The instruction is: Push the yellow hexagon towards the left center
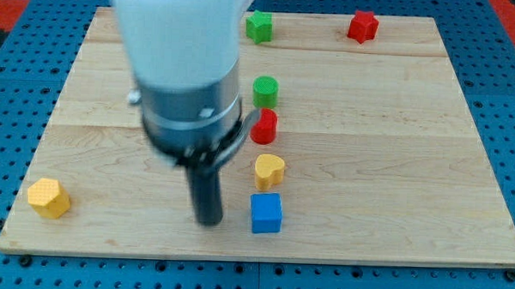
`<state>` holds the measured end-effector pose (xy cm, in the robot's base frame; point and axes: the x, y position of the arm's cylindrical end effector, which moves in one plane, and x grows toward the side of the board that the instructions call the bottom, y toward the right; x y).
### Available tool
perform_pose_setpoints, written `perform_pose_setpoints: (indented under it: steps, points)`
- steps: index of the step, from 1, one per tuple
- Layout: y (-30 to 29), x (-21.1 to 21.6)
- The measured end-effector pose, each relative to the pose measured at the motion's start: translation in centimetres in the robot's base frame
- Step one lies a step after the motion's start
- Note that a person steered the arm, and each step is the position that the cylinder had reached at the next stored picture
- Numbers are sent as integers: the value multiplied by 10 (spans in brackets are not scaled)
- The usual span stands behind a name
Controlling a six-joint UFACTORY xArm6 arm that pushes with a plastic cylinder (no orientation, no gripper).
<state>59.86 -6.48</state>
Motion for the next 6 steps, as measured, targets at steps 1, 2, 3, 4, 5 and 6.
perform_pose_setpoints:
  steps: [1,2,3,4,5,6]
  points:
    - [-8,20]
    - [-50,19]
    - [-140,15]
    - [-190,7]
    - [-188,-34]
    - [-187,-81]
